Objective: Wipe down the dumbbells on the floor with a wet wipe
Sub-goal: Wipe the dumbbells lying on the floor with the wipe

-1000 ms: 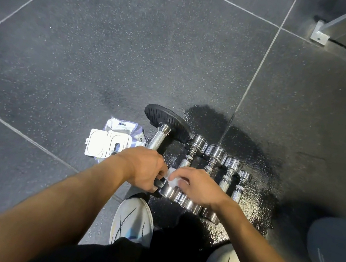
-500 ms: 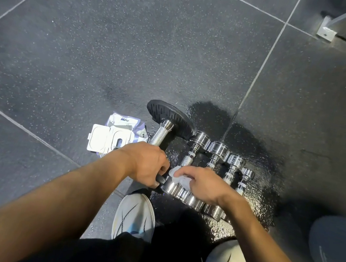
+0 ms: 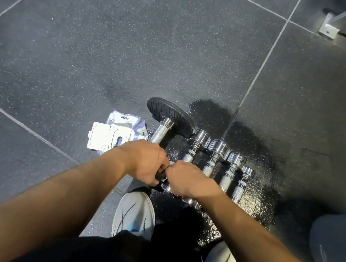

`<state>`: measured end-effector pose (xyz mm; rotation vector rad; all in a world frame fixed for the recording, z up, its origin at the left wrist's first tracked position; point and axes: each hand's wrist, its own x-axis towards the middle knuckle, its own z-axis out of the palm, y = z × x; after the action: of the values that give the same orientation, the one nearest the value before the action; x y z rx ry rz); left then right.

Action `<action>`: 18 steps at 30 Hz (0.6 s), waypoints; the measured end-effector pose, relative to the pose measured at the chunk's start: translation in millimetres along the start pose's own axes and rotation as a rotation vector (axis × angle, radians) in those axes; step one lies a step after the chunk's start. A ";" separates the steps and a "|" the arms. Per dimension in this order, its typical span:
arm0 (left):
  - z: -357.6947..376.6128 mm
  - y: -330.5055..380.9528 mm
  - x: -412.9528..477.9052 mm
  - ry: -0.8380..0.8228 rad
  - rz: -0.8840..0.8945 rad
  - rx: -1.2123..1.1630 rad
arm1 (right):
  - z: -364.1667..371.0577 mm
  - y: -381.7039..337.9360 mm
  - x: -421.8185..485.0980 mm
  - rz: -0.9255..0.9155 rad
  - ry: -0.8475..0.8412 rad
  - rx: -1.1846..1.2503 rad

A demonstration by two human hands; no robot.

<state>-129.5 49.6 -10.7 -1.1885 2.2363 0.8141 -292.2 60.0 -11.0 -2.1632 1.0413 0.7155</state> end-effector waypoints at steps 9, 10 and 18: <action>-0.9 1.1 -0.2 0.002 0.008 -0.004 | -2.5 34.5 -17.9 0.035 -0.012 0.315; -1.2 0.9 -0.4 0.004 0.010 -0.004 | 0.0 36.5 -19.5 0.051 -0.023 0.344; 0.0 1.2 -0.4 0.013 0.018 0.002 | 7.5 38.6 -18.0 0.101 -0.109 0.465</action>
<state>-130.3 50.4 -10.1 -1.1774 2.2604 0.8130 -335.0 55.0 -15.0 -1.6676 1.1354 0.5617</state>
